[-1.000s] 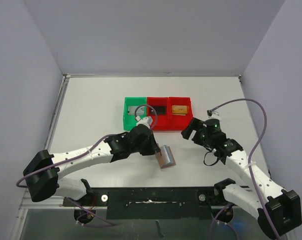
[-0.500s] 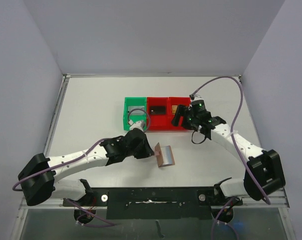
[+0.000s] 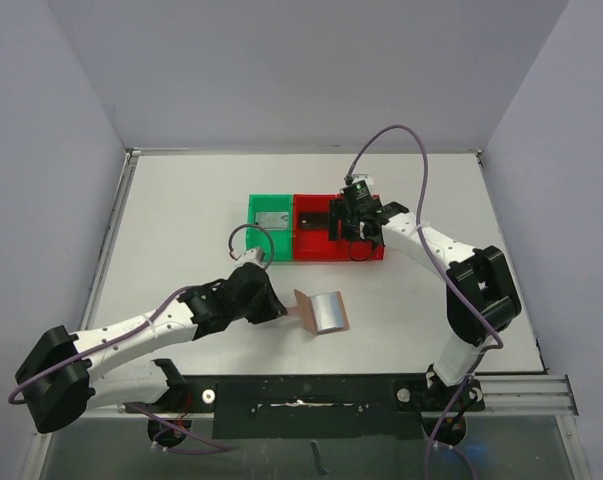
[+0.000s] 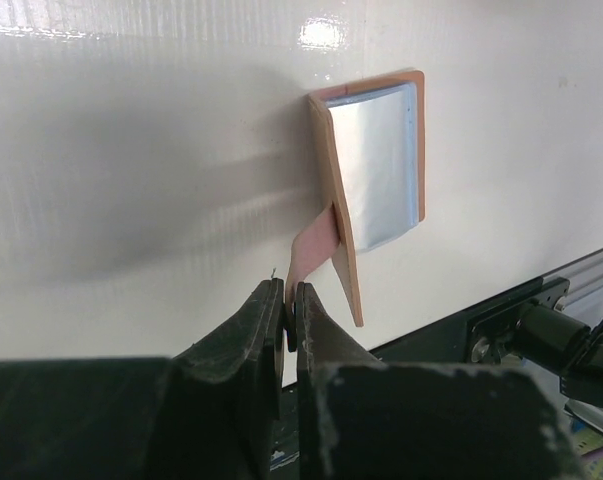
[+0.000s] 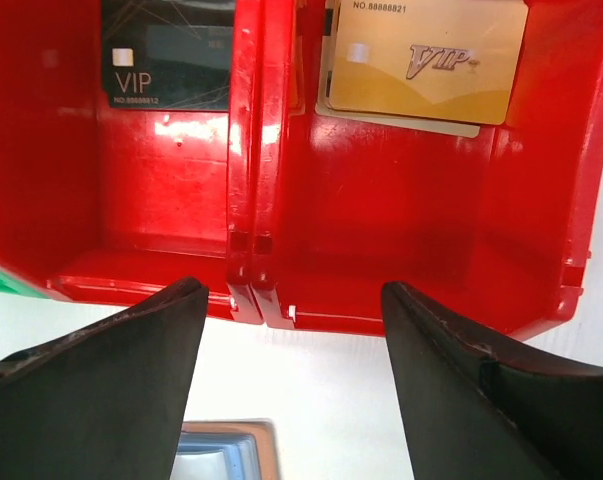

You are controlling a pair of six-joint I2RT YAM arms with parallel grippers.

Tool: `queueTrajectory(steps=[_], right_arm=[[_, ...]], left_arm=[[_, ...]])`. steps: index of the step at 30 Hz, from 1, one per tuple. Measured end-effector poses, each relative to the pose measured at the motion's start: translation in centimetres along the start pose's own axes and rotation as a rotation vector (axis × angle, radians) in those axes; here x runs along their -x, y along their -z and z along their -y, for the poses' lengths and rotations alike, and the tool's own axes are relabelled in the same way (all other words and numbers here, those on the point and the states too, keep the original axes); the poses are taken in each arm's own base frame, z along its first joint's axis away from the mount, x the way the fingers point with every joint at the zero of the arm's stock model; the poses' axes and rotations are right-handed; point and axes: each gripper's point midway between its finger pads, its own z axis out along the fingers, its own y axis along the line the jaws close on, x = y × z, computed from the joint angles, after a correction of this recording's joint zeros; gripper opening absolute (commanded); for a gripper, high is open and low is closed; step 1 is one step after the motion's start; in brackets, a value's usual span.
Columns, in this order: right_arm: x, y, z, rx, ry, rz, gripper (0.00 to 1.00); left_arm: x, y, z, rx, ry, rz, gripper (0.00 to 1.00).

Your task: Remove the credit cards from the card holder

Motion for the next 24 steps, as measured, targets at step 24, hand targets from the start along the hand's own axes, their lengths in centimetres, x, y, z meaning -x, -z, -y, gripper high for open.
queueTrajectory(steps=[24], right_arm=[[-1.7, -1.5, 0.8, -0.04, 0.069, -0.064, 0.51]], left_arm=[[-0.9, -0.2, -1.8, 0.041, 0.017, -0.021, 0.0]])
